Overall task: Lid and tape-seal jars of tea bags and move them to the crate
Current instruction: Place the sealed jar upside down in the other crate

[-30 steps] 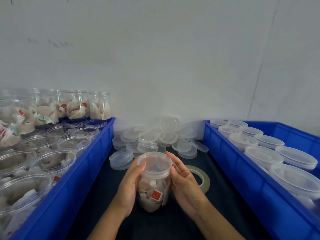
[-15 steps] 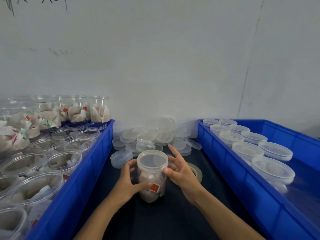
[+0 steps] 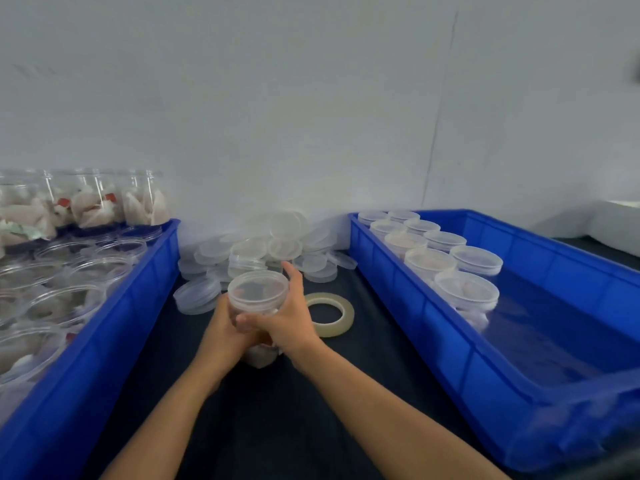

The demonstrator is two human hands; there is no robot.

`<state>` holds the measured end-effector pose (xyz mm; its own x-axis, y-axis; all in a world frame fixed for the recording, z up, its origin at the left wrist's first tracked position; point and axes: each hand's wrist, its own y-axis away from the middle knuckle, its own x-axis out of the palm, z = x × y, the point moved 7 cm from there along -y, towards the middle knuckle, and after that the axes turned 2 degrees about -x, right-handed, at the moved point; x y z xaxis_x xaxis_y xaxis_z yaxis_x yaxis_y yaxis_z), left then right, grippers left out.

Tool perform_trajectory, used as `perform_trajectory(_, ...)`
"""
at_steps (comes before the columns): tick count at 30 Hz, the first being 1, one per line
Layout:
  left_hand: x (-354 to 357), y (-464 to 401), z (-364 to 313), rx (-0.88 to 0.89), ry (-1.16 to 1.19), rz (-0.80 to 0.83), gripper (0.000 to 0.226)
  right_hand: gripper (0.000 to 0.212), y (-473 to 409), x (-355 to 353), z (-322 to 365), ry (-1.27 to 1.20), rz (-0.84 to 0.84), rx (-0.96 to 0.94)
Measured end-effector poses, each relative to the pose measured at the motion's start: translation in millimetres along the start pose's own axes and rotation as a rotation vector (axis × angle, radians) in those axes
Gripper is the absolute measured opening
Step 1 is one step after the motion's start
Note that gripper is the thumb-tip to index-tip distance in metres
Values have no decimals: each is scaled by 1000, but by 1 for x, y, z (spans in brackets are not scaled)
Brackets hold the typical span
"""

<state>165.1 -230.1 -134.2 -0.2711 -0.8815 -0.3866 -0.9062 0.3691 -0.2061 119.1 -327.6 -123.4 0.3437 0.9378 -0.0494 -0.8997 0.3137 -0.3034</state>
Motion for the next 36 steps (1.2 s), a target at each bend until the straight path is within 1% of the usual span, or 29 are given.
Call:
perform_trajectory(2,2,0,-16,31,-25,-51,51,110,0,-8,8,0,-13,-8)
perform_trajectory(4,7,0,-37,97,-5,-54,38,105,-1,-22,22,17,-46,-31)
perform_trajectory(6,14,0,-60,160,60,-23,36,104,-1,-38,43,23,-70,-57)
perform_trajectory(9,30,0,-100,192,127,1,33,108,-2,-69,83,49,-94,-101)
perform_trajectory(10,38,-1,-116,198,111,14,35,107,-2,-83,97,61,-112,-120)
perform_trajectory(12,62,-6,-151,213,108,46,64,103,2,-116,125,65,-160,-163)
perform_trajectory(13,74,-10,-168,216,103,49,74,101,5,-134,138,71,-189,-185)
perform_trajectory(14,87,-12,-184,225,88,43,76,100,9,-151,150,90,-225,-206)
perform_trajectory(15,101,-12,-199,238,84,44,73,100,15,-170,161,113,-266,-228)
perform_trajectory(16,118,-10,-213,265,133,77,68,99,21,-189,170,121,-312,-252)
perform_trajectory(19,170,3,-245,312,363,255,73,100,39,-242,182,120,-438,-279)
perform_trajectory(21,200,12,-257,320,436,350,75,99,49,-272,181,124,-494,-266)
perform_trajectory(23,228,20,-263,317,430,434,76,97,58,-297,174,118,-533,-249)
perform_trajectory(25,250,24,-261,304,400,476,77,96,66,-316,165,127,-554,-217)
perform_trajectory(29,279,27,-247,249,252,463,80,95,74,-343,143,141,-561,-108)
perform_trajectory(31,287,26,-244,222,262,456,88,96,76,-352,138,146,-581,-79)
perform_trajectory(33,292,24,-245,245,287,473,97,96,79,-360,136,163,-606,-81)
perform_trajectory(36,298,22,-247,324,198,501,94,96,77,-370,132,242,-628,-68)
